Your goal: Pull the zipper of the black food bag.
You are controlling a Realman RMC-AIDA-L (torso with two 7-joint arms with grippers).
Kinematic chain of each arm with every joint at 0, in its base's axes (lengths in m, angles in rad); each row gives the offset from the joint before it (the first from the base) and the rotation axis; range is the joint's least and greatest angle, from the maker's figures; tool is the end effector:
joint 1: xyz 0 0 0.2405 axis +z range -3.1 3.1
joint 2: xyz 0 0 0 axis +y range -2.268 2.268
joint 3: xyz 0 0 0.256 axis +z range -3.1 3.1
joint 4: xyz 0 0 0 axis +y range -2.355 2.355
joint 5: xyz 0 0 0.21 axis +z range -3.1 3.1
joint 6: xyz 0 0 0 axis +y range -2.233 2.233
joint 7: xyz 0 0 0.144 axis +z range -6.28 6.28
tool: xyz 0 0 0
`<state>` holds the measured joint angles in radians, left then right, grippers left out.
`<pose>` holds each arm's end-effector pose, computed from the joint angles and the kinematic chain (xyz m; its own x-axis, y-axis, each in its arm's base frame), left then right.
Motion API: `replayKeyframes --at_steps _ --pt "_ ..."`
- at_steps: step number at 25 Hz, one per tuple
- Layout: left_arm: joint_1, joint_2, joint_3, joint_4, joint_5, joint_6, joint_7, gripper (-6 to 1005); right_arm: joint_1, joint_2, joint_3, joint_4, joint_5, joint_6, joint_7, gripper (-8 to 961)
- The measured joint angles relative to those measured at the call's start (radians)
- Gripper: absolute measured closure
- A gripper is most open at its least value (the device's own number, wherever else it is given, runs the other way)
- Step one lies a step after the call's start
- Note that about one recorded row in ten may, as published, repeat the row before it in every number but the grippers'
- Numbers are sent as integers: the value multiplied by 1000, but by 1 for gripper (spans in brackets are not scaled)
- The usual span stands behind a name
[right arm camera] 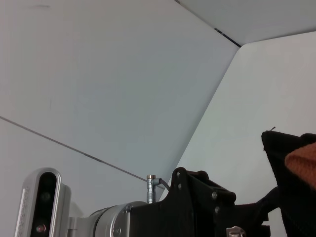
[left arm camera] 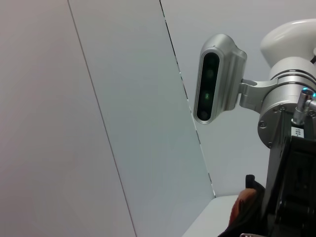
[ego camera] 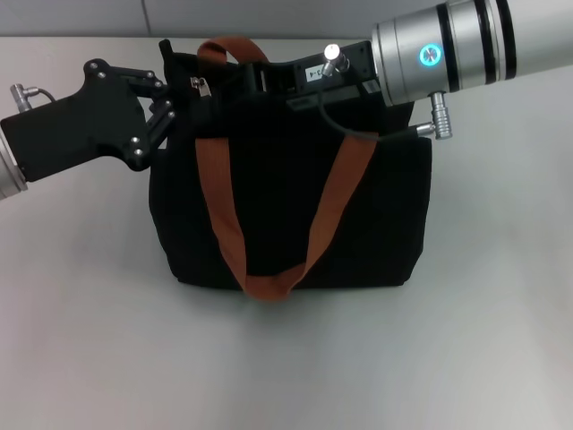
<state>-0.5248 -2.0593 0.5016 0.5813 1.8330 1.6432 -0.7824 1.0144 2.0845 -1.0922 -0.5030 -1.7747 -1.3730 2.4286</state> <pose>-0.2597 0.3345 0.0344 0.8055 -0.2249 0.5482 0.1284 -0.8370 -0.5320 0.0772 0.3957 -0.0655 0.4411 -0.8678 -0.2288 -0.7914 -0.4963 0.3569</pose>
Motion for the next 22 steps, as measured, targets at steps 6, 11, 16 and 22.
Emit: replayKeyframes --at_steps 6,11,16,22 --pt "2 1 0 0 0 4 0 967 0 -1 1 -2 3 -7 -5 910" --pt "4 1 0 0 0 4 3 967 -5 -1 10 -1 8 -10 -6 883" --pt "8 1 0 0 -1 4 3 967 -2 -2 11 -1 9 -6 -4 810" --pt "8 1 0 0 -2 4 3 967 0 -4 12 -2 9 -3 -2 666"
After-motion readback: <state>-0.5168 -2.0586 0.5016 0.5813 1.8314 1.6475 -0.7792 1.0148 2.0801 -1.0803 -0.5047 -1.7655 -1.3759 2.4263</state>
